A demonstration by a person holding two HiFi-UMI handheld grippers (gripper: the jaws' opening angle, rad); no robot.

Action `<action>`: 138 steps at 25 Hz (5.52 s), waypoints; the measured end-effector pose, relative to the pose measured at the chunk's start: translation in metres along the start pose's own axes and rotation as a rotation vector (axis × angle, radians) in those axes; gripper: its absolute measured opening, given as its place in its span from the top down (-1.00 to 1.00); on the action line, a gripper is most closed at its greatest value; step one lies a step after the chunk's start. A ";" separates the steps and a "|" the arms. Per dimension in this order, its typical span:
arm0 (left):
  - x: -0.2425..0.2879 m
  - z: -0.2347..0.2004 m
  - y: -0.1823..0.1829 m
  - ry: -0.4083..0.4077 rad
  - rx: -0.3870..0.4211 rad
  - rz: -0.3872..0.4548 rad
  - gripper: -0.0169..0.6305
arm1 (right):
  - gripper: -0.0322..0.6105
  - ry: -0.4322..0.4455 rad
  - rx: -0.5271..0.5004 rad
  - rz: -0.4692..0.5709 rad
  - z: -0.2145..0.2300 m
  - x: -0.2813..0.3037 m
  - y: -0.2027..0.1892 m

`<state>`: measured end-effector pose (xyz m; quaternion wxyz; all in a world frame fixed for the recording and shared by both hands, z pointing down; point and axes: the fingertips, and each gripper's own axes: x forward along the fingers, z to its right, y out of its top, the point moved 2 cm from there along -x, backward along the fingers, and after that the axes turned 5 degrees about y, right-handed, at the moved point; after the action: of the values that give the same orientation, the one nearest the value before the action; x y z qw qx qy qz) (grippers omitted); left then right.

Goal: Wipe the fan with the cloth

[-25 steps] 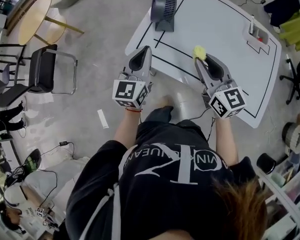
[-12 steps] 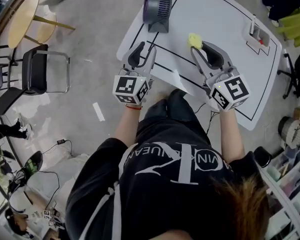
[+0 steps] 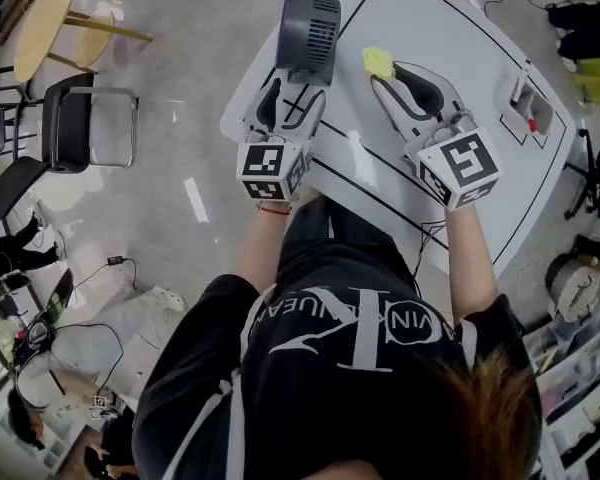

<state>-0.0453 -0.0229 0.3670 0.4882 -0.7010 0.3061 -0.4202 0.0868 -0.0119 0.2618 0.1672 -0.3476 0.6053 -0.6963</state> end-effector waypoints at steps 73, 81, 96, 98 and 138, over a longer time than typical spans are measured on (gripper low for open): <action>0.046 -0.010 -0.013 0.166 0.084 -0.117 0.01 | 0.60 0.472 0.031 -0.034 0.004 0.096 -0.077; 0.047 -0.009 -0.015 0.172 0.094 -0.124 0.00 | 0.61 0.493 0.060 0.052 0.003 0.079 -0.054; 0.048 -0.009 -0.016 0.173 0.085 -0.132 0.00 | 0.61 0.359 0.077 0.248 0.033 0.070 -0.017; 0.048 -0.008 -0.017 0.172 0.086 -0.133 0.00 | 0.61 0.341 0.103 0.267 0.041 0.073 -0.016; 0.049 -0.006 -0.024 0.193 0.065 -0.160 0.01 | 0.63 0.377 0.498 0.142 0.060 0.125 -0.075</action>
<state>-0.0281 -0.0585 0.4052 0.4438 -0.6632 0.2809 -0.5331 0.0539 -0.1213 0.3707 0.1801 -0.1177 0.4592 -0.8619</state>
